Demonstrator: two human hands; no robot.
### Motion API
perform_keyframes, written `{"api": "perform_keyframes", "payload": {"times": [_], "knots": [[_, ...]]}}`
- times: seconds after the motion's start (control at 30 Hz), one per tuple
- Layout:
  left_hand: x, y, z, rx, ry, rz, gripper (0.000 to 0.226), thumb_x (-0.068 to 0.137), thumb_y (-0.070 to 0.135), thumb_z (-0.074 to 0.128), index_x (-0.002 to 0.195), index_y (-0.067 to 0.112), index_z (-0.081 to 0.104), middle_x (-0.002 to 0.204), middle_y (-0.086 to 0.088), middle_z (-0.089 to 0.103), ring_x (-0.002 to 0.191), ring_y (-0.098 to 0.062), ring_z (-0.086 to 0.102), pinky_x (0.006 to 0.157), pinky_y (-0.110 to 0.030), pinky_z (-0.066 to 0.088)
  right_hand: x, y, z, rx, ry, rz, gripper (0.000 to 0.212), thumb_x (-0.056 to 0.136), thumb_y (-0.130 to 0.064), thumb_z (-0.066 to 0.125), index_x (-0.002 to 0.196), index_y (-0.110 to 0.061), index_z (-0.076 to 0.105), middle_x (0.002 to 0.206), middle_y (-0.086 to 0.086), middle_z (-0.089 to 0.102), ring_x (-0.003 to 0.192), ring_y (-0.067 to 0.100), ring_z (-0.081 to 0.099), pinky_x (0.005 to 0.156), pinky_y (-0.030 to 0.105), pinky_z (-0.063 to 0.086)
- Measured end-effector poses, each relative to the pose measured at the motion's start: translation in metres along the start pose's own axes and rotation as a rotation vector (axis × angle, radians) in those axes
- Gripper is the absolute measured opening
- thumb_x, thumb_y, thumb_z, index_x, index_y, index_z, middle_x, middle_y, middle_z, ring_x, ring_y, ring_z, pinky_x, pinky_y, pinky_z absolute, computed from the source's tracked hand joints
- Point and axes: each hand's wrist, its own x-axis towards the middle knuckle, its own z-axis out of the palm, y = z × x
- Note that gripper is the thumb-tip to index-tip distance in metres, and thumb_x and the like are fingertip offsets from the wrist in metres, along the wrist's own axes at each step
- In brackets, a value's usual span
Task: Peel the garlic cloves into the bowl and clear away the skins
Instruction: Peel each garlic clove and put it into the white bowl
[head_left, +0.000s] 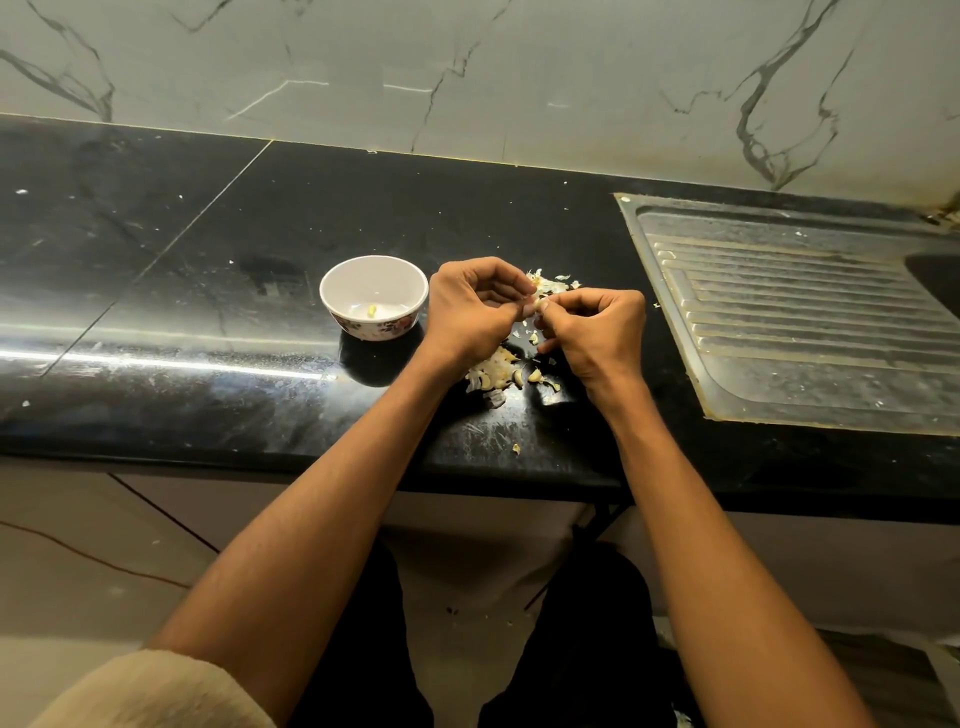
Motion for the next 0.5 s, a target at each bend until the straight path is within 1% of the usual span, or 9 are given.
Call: {"api": "perform_keyframes", "payload": {"times": [0.2, 0.3, 0.4, 0.5], "knots": [[-0.0009, 0.0006, 0.0007, -0.019, 0.0, 0.004, 0.018, 0.074, -0.007, 0.085, 0.084, 0.005, 0.076, 0.082, -0.008, 0.077, 0.074, -0.015, 0.073, 0.074, -0.027, 0.062, -0.0002, -0.0013, -0.0003, 0.009, 0.01, -0.017, 0.025, 0.082, -0.002, 0.078, 0.065, -0.02, 0.077, 0.063, 0.005, 0.074, 0.051, 0.026, 0.07, 0.054, 0.056, 0.061], [-0.0015, 0.0022, 0.0003, -0.039, -0.02, 0.0, 0.019, 0.074, -0.007, 0.085, 0.087, 0.005, 0.076, 0.083, -0.007, 0.077, 0.075, -0.013, 0.073, 0.074, -0.025, 0.061, 0.0004, -0.0006, -0.0003, 0.008, 0.021, -0.02, 0.024, 0.081, -0.001, 0.077, 0.065, -0.018, 0.077, 0.062, 0.006, 0.073, 0.049, 0.024, 0.069, 0.054, 0.054, 0.061], [-0.0005, 0.0022, -0.0007, -0.071, -0.051, -0.011, 0.019, 0.076, -0.005, 0.084, 0.09, 0.006, 0.077, 0.087, -0.009, 0.077, 0.079, -0.015, 0.074, 0.078, -0.026, 0.06, 0.0012, -0.0013, -0.0001, -0.004, 0.036, -0.035, 0.02, 0.082, -0.001, 0.078, 0.068, -0.014, 0.078, 0.063, 0.006, 0.074, 0.049, 0.025, 0.069, 0.051, 0.042, 0.06], [0.0004, 0.0018, -0.0007, -0.109, -0.06, -0.039, 0.016, 0.08, -0.005, 0.081, 0.09, 0.006, 0.077, 0.086, -0.01, 0.077, 0.076, -0.014, 0.073, 0.076, -0.025, 0.059, 0.0006, -0.0023, 0.001, -0.021, 0.029, -0.061, 0.017, 0.083, -0.004, 0.079, 0.07, -0.015, 0.078, 0.064, 0.004, 0.074, 0.048, 0.023, 0.069, 0.048, 0.032, 0.057]]}}
